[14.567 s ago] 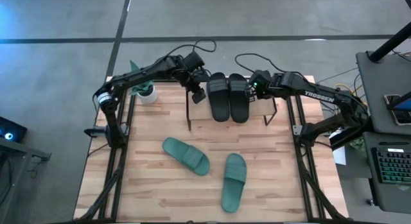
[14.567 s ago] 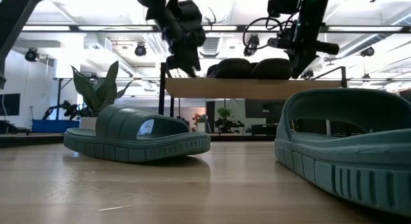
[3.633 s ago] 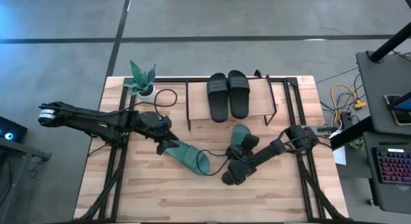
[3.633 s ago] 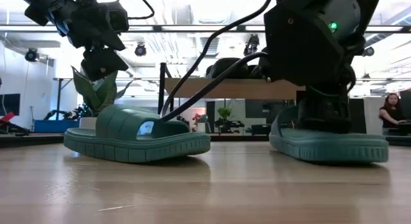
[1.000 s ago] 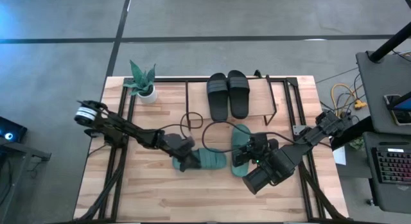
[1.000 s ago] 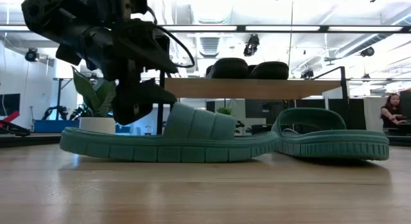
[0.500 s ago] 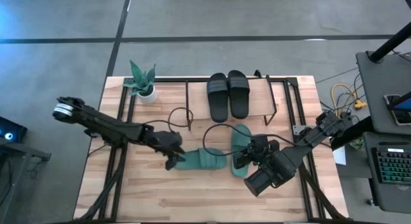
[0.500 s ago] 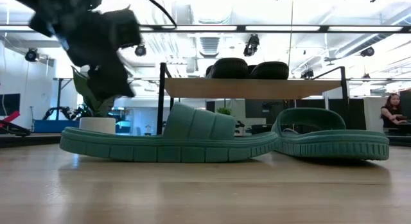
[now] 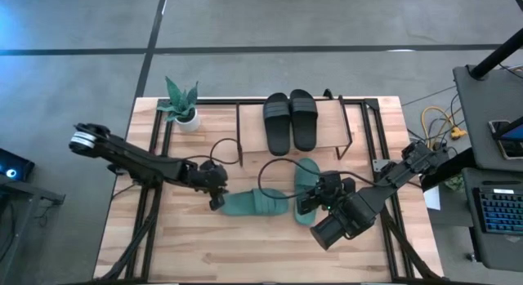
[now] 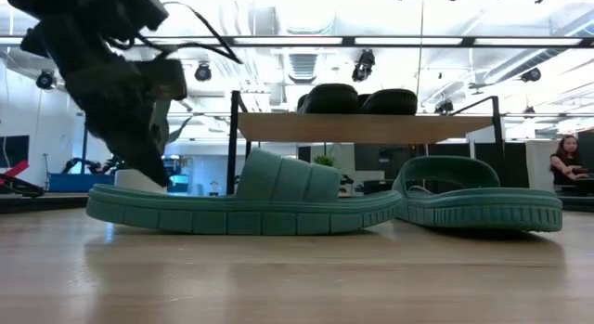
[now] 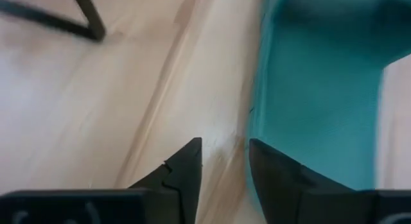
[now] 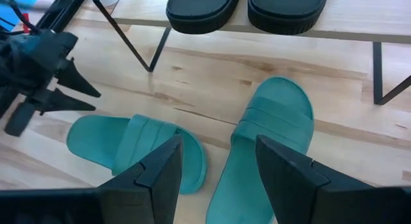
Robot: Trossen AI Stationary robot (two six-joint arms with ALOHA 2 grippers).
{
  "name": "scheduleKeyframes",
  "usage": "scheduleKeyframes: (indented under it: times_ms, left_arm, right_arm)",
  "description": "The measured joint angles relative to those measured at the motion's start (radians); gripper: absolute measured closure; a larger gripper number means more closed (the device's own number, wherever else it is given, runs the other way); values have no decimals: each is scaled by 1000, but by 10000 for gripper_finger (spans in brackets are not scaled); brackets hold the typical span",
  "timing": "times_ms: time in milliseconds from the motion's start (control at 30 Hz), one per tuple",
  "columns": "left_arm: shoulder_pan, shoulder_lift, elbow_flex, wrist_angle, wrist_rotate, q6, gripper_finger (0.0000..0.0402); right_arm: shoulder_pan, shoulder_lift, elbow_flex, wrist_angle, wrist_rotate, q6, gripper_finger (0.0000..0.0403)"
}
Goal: Pick and place slides into the shelf
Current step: Move the green slide to the center of the table
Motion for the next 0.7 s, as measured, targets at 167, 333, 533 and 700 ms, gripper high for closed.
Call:
scheduleKeyframes:
  times_ms: [167,333,533,700]
  left_arm:
    - [0,94,-1,47,47,-1,304]
    - [-18,165,-1,215,198,-29,309]
    - [-48,217,18,376,217,-54,309]
    - [-51,283,70,440,218,-51,309]
  right_arm:
    - [0,0,0,3,0,0,216]
    - [0,0,0,5,0,0,216]
    - [0,0,0,5,-2,0,216]
    - [0,0,-1,5,-3,0,216]
